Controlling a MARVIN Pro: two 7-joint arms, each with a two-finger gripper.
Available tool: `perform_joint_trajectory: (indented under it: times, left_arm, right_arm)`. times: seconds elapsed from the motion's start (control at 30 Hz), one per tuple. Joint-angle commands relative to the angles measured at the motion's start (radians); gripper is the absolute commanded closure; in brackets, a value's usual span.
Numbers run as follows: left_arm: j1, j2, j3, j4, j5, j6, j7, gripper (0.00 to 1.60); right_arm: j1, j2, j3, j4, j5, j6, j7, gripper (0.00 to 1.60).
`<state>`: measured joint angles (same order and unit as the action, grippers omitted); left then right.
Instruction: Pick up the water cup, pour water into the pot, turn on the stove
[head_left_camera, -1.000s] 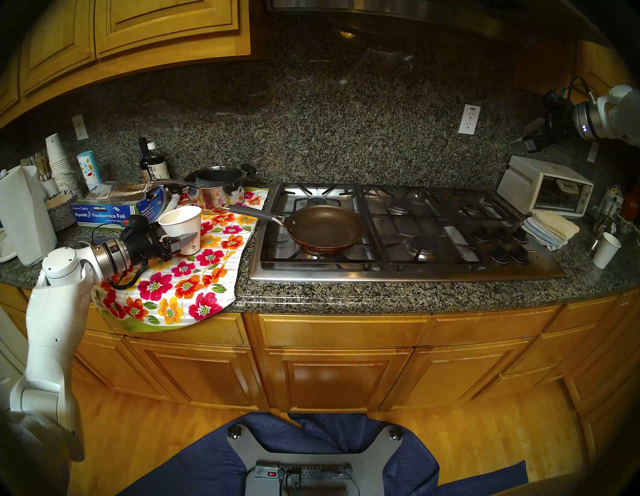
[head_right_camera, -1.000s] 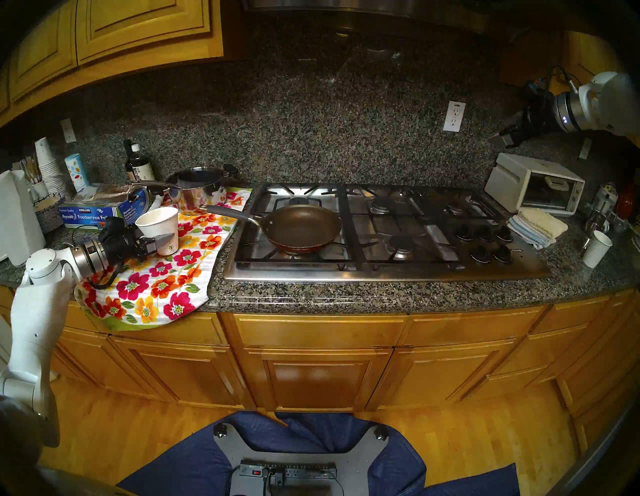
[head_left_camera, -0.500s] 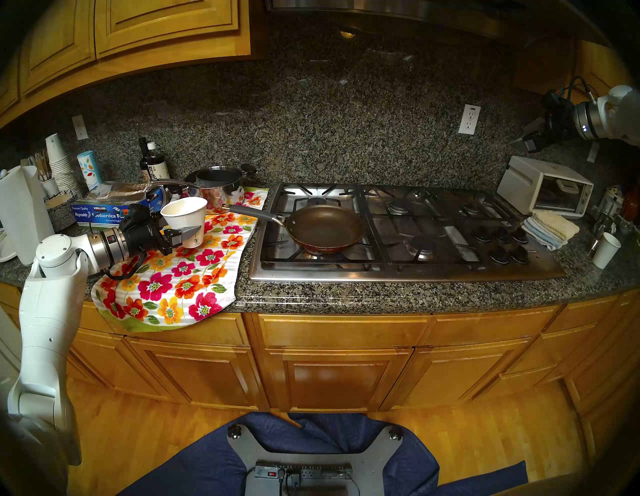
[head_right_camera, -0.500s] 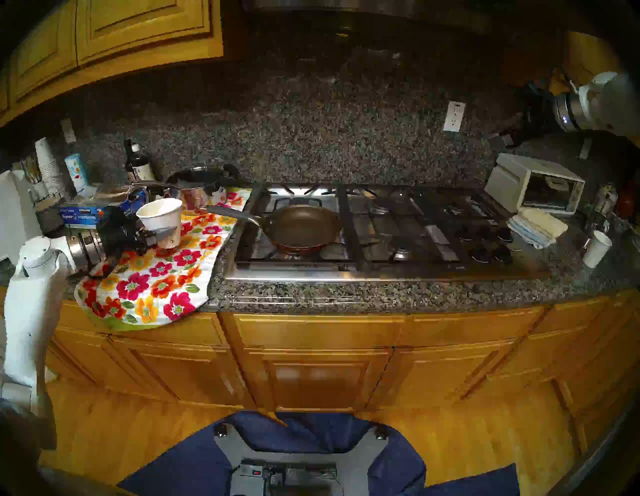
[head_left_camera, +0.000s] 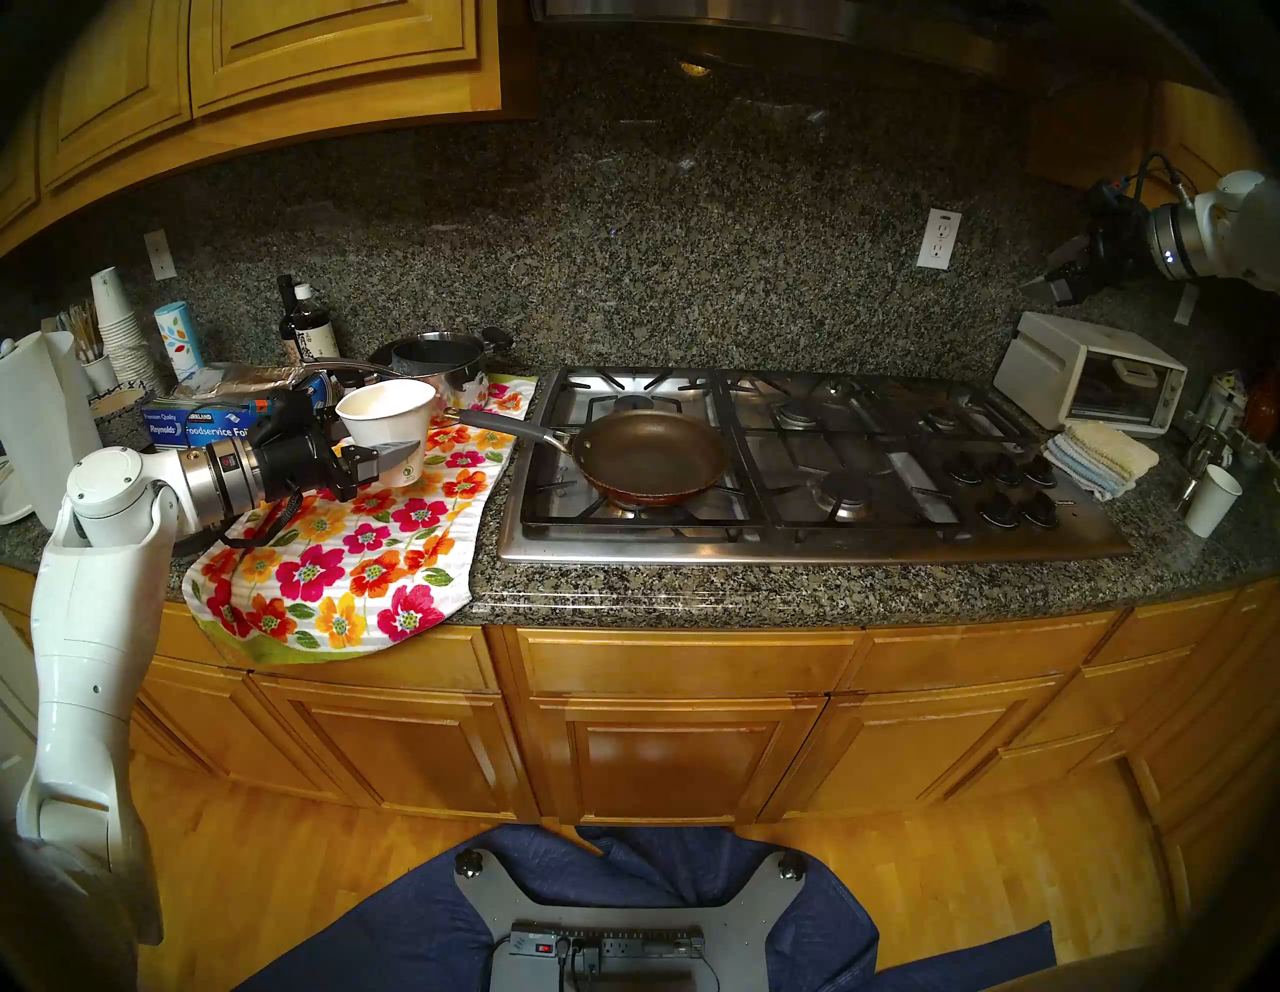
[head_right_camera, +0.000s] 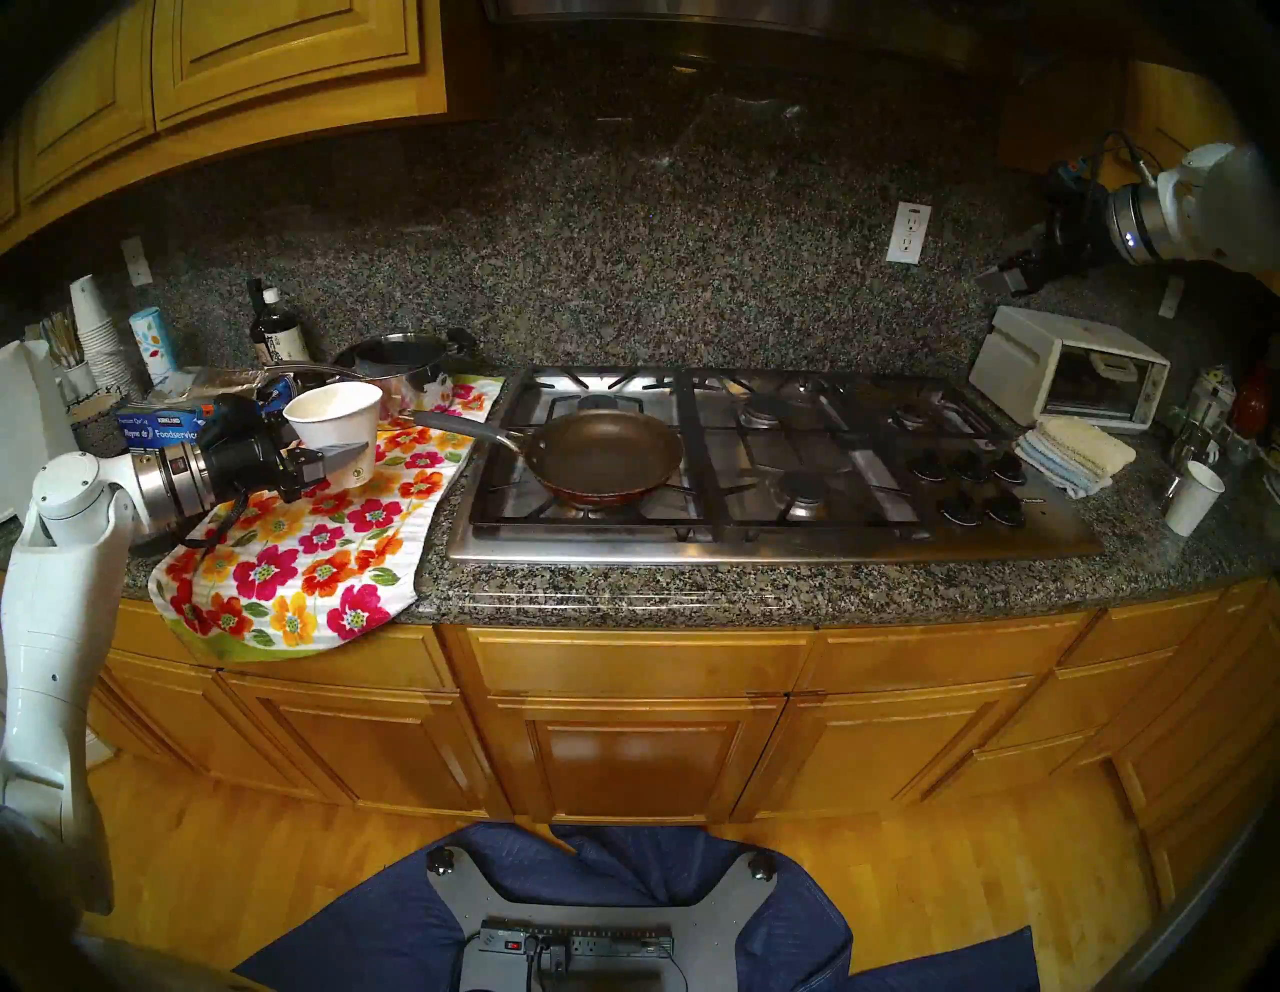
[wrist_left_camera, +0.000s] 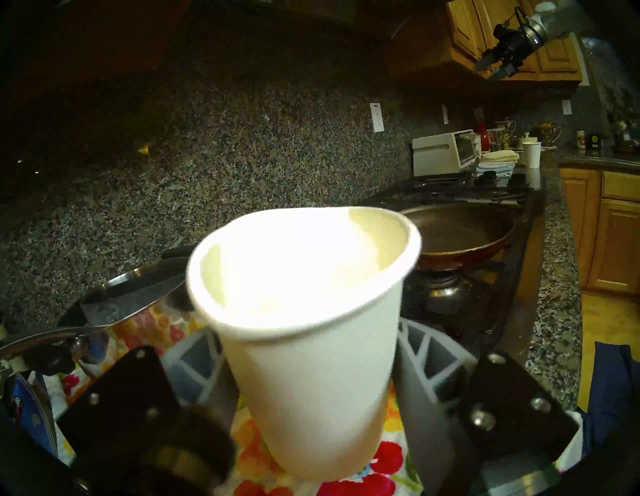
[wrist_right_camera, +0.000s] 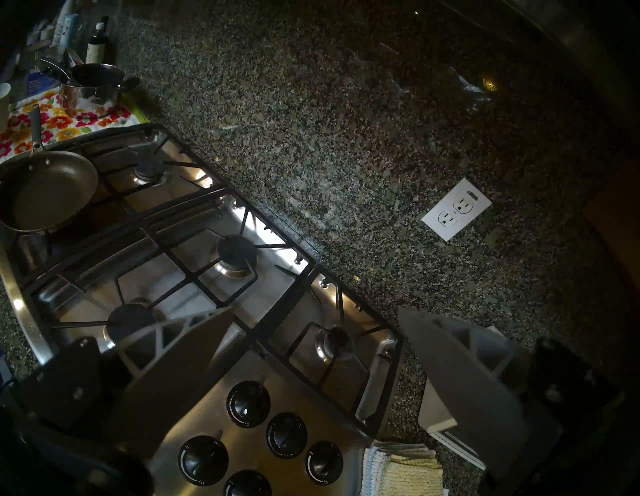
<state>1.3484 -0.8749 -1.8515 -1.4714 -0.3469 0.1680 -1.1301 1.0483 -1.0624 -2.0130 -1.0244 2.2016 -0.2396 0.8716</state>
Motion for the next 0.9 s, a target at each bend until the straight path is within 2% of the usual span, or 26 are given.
perform_joint_trajectory:
  times: [0.0,0.87]
  left_arm:
    - [-0.015,-0.001,-0.015,-0.096,-0.014,0.027,0.011,0.82]
    - [-0.087,-0.028,0.1,-0.218,0.01,0.162,0.065,0.82]
  right_arm:
    - [0.031,-0.007,0.0,0.026,0.005,-0.002,-0.003,0.0]
    - [0.031,-0.007,0.0,0.026,0.005,-0.002,-0.003,0.0]
